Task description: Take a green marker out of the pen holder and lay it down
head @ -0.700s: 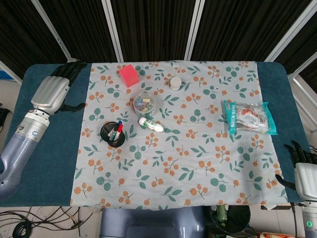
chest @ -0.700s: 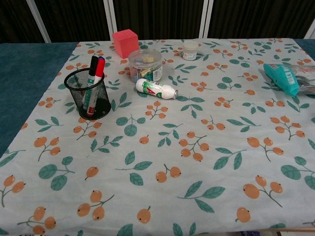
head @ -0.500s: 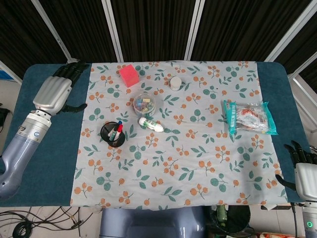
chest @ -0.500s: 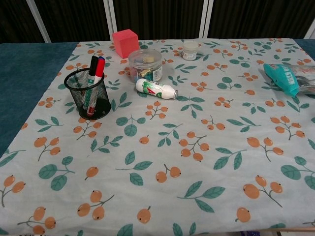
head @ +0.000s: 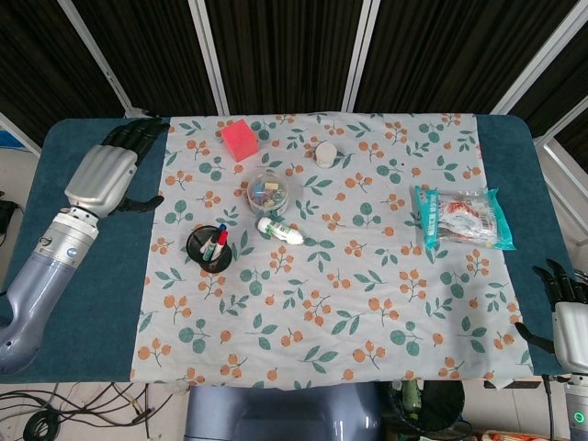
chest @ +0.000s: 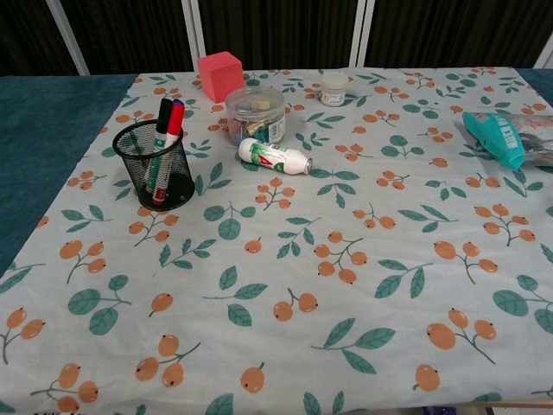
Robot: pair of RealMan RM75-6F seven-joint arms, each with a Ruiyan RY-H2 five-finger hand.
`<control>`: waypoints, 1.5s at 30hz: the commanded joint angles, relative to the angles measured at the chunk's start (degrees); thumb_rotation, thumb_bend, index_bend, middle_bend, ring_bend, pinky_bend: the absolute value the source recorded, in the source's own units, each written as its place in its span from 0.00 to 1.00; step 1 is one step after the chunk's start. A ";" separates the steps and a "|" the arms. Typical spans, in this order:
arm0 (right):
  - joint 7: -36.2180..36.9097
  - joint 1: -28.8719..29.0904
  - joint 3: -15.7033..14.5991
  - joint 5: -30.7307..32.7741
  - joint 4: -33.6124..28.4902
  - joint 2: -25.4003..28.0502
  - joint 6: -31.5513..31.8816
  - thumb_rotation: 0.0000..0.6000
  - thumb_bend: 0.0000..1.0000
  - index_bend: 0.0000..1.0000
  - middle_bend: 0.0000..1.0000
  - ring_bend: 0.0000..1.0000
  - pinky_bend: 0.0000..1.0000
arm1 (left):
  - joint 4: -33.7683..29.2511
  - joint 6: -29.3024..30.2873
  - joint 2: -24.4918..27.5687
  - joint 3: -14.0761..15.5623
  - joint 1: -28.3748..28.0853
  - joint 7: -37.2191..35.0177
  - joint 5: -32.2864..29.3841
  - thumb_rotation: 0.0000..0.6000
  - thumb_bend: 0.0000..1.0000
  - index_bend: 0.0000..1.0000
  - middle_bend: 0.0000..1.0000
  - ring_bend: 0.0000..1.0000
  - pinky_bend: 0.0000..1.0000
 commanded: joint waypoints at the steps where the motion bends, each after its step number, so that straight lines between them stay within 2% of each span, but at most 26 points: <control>1: 0.09 0.18 0.14 0.43 0.36 -0.21 -0.44 1.00 0.00 0.20 0.14 0.24 0.24 | 1.14 0.17 -1.11 0.56 0.04 -0.23 0.39 1.00 0.19 0.01 0.04 0.00 0.10; 10: 1.32 0.34 0.24 0.96 0.95 -0.31 -1.23 1.00 0.00 0.20 0.14 0.24 0.24 | 3.53 -1.06 -2.52 1.84 0.47 -2.00 0.38 1.00 0.19 0.02 0.06 0.00 0.10; 17: 1.62 0.42 0.26 1.48 1.33 -0.29 -1.80 1.00 0.00 0.20 0.14 0.24 0.24 | 4.19 -3.64 -4.73 2.31 0.87 -6.59 -1.52 1.00 0.18 0.06 0.16 0.00 0.10; 22: 1.93 0.45 0.21 1.55 1.59 -0.18 -2.07 1.00 0.00 0.20 0.14 0.24 0.24 | 2.37 -2.92 -8.35 2.11 1.16 -8.14 -9.31 1.00 0.19 0.08 0.16 0.00 0.11; 26: 2.10 0.41 0.13 1.47 1.47 -0.05 -2.09 1.00 0.00 0.20 0.14 0.24 0.24 | 1.68 -0.32 -11.96 3.12 1.10 -6.28 -11.26 1.00 0.18 0.12 0.18 0.00 0.10; 36: 2.44 0.41 0.23 1.82 1.67 0.05 -2.31 1.00 0.00 0.20 0.14 0.24 0.24 | 2.22 6.24 -19.72 3.56 0.72 -1.86 -13.17 1.00 0.18 0.29 0.38 0.05 0.10; 44: 2.73 0.39 0.20 1.79 1.67 0.14 -2.38 1.00 0.00 0.20 0.14 0.24 0.24 | 3.85 8.28 -24.02 4.80 -0.09 3.11 -13.93 1.00 0.18 0.32 0.41 0.05 0.10; 45: 2.71 0.42 0.16 1.74 1.63 0.17 -2.45 1.00 0.00 0.20 0.14 0.24 0.24 | 4.93 7.68 -25.92 4.26 0.03 1.36 -15.02 1.00 0.19 0.33 0.41 0.06 0.10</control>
